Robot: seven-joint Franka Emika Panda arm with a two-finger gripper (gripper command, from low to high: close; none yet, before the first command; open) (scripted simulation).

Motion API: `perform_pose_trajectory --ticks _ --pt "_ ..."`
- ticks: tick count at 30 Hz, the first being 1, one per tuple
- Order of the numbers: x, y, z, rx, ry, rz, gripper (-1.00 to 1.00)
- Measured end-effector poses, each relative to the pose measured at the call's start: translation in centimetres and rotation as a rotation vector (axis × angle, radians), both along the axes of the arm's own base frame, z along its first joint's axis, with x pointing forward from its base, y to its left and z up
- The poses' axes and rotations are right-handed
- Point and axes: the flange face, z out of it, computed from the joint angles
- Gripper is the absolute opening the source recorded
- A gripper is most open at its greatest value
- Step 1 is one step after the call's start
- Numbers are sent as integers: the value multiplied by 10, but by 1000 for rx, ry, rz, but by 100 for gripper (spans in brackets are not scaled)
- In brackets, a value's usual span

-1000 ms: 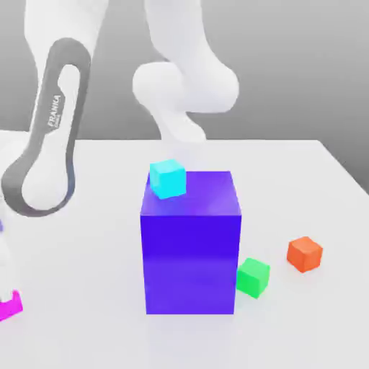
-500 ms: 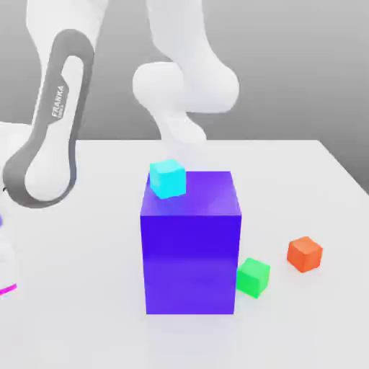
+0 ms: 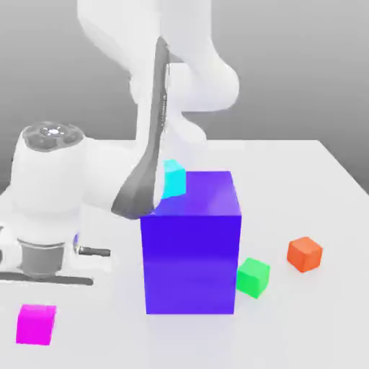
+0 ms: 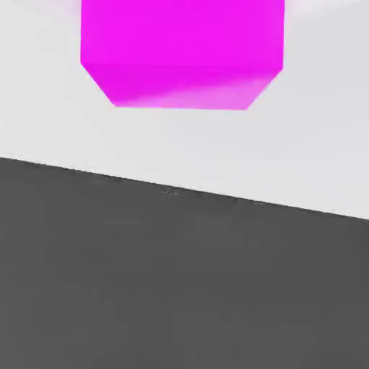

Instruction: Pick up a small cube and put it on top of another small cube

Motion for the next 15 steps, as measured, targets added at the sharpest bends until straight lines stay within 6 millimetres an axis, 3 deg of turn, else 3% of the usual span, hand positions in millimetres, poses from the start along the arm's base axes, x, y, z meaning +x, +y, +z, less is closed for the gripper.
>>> perform_pose_trajectory --ticks 8,15 --pt "12 128 9 -87 24 582 -100" --pt "-7 240 16 -169 34 1092 -100"
